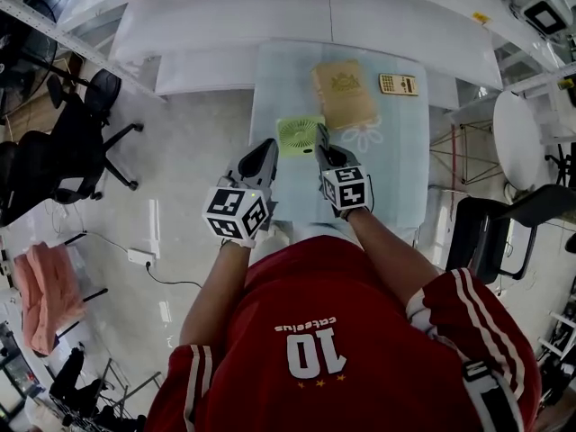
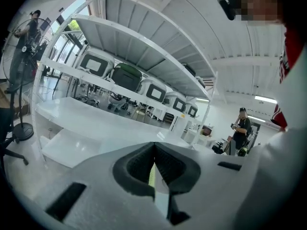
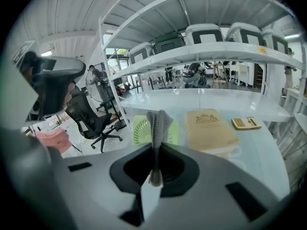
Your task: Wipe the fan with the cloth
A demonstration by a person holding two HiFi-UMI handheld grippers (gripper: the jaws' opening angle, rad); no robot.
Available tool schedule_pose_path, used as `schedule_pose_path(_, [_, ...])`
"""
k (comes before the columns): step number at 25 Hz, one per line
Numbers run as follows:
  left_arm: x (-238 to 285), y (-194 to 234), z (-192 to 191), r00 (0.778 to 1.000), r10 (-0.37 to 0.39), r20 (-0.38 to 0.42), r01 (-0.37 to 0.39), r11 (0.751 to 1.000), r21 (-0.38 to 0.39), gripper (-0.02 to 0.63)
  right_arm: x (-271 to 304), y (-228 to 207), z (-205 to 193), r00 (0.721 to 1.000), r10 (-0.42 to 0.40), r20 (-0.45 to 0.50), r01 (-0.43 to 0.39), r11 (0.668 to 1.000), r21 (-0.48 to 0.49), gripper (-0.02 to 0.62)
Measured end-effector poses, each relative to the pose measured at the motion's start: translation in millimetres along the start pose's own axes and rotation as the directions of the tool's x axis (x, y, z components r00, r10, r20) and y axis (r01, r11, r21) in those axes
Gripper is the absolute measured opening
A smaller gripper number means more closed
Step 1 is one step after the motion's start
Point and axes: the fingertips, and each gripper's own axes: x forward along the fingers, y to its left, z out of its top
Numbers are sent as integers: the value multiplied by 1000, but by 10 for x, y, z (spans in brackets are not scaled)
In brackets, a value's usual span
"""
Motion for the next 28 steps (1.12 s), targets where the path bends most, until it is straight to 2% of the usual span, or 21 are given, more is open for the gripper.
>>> schedule_pose_path(9, [159,-67,-74,999,1,-34,0,1000,17,3,61,-211,-158,1000,-25,-6,25,1000,4,20])
schedule_pose_path(18, [235,-40,-79,999,30,-43,-29,999,18,3,153,-321,-223,999,-47,1,47,996,-80,20])
schedule_pose_path(28, [281,71,-108,997,38,-62,-37,999,4,3,248,-253,-208,1000,-29,-11,28,997,-73,20])
